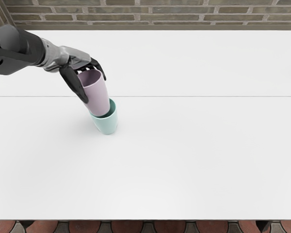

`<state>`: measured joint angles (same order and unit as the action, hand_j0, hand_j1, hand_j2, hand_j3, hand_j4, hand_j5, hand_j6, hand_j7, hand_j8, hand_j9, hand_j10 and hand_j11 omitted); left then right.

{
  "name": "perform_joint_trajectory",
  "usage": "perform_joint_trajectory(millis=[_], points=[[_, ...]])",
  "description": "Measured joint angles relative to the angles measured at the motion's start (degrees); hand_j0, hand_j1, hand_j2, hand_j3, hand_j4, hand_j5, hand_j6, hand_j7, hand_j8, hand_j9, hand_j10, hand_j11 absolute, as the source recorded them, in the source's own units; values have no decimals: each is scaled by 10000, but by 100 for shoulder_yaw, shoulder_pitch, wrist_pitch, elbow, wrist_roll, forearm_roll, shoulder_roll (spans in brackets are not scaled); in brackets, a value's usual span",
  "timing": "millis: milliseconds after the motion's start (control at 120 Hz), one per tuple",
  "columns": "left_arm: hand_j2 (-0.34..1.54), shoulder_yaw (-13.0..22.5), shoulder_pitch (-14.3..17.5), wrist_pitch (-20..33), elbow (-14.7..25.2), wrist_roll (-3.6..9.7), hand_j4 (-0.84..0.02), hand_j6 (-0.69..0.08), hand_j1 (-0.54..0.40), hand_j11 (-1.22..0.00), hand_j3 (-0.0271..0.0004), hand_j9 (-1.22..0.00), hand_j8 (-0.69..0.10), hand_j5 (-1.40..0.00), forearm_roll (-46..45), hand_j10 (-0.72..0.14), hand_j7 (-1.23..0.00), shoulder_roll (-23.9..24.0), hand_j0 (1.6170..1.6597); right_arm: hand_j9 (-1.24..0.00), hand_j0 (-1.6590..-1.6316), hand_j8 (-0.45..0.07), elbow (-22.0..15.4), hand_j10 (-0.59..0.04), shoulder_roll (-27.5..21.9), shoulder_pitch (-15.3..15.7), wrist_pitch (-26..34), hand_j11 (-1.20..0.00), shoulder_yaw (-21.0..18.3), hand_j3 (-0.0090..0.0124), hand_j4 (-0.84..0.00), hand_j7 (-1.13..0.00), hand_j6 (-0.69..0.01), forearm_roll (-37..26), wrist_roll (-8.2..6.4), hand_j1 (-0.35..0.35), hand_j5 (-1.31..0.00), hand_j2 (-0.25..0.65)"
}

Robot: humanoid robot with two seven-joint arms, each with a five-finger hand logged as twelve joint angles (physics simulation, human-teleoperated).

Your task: Pick up cup and place in cup with left hand

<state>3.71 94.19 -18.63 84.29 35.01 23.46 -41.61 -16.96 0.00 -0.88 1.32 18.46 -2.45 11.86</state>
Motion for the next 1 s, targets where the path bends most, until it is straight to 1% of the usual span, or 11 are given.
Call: perform_joint_trajectory(millis=[225, 250, 467, 692, 808, 875, 1000], points=[[899, 50, 38, 5, -34, 0, -1175, -61, -2651, -8398, 0, -8278, -305, -9237, 2, -2545, -8705, 47, 16494, -404, -16581, -305, 0, -306, 0, 0, 0, -404, 0, 0, -307, -405, -304, -1, 0, -3115, -404, -65], [918, 56, 38, 5, -39, 0, -1275, 13, -2678, -8430, 0, -8312, -288, -9300, 2, -2531, -8748, 47, 16492, -404, -16581, -305, 0, -306, 0, 0, 0, -404, 0, 0, -307, -404, -304, -1, -2, -3115, -404, -65], [994, 78, 56, -8, -68, 0, -889, 336, -2857, -8667, 0, -8512, -52, -9767, 4, -2284, -8996, 56, 16479, -404, -16581, -305, 1, -306, 0, 0, 0, -404, 0, 0, -307, -404, -304, -1, -5, -3115, -403, -65], [1153, 80, 69, -12, -142, 0, -640, 529, -3011, -8758, 0, -8604, 104, -9990, 2, -2140, -9108, 134, 16481, -404, -16581, -305, 3, -306, 0, 0, 0, -405, 0, 0, -307, -405, -304, -1, -7, -3115, -404, -65], [1175, 81, 65, -14, -179, -1, -614, 571, -3033, -8800, 0, -8642, 125, -10056, 2, -2109, -9148, 139, 16480, -404, -16581, -305, 6, -306, 0, 0, 0, -404, 0, 0, -307, -405, -304, -1, -6, -3115, -404, -65], [1273, 82, 58, -16, -214, -1, -578, 566, -3057, -8815, 0, -8650, 182, -10070, 2, -2098, -9152, 233, 16480, -404, -16581, -305, 7, -306, 0, 0, 0, -404, 0, 0, -307, -404, -304, -1, -7, -3115, -404, -65], [1282, 87, 47, -15, -297, 0, -673, 754, -3104, -8846, 0, -8734, 29, -10135, 4, -2116, -9167, 302, 16478, -404, -16581, -305, 8, -306, 0, 0, 0, -404, 0, 0, -306, -404, -304, -1, -7, -3115, -403, -65]])
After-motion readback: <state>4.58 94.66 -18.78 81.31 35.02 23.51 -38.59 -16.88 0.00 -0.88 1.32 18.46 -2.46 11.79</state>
